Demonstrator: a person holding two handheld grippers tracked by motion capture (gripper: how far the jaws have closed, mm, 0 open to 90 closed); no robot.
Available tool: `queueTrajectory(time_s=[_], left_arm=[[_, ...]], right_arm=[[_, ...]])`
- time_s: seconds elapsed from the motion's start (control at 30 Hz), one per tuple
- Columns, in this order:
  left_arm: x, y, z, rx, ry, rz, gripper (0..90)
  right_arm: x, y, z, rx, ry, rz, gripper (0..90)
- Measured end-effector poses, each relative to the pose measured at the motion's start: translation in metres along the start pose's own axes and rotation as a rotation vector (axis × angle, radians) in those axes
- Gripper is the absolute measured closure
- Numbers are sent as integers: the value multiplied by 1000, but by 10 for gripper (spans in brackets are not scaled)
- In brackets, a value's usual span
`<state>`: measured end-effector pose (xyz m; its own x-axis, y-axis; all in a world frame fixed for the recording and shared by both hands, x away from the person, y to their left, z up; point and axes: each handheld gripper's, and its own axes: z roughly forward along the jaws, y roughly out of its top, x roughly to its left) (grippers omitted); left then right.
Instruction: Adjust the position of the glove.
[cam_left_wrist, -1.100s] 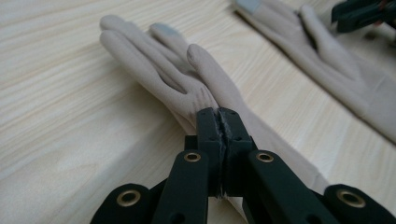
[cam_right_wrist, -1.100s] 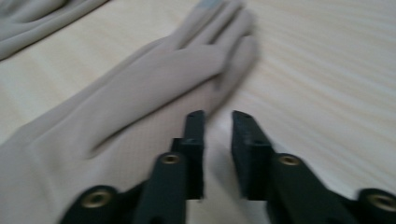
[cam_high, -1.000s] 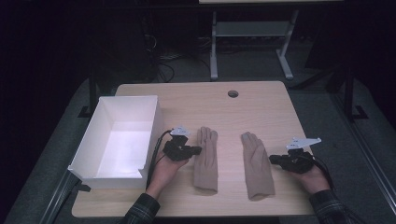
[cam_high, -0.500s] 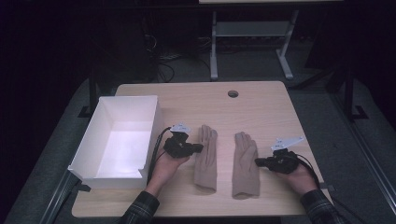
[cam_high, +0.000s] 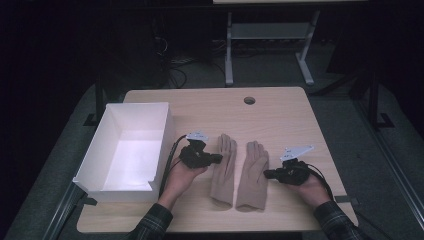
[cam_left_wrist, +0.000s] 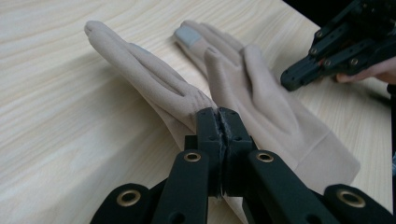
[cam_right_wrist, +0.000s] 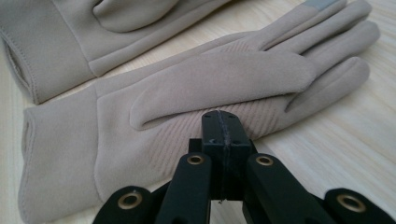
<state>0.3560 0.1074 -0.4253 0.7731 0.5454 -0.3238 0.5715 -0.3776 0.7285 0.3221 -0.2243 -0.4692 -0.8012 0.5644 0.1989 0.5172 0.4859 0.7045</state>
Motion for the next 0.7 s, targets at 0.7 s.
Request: queueTrajectory(time_s=[0.7], left_arm=[[-13, 21, 22, -14, -49, 36, 884]], right_arm=[[4, 2, 4, 7, 21, -10, 899]])
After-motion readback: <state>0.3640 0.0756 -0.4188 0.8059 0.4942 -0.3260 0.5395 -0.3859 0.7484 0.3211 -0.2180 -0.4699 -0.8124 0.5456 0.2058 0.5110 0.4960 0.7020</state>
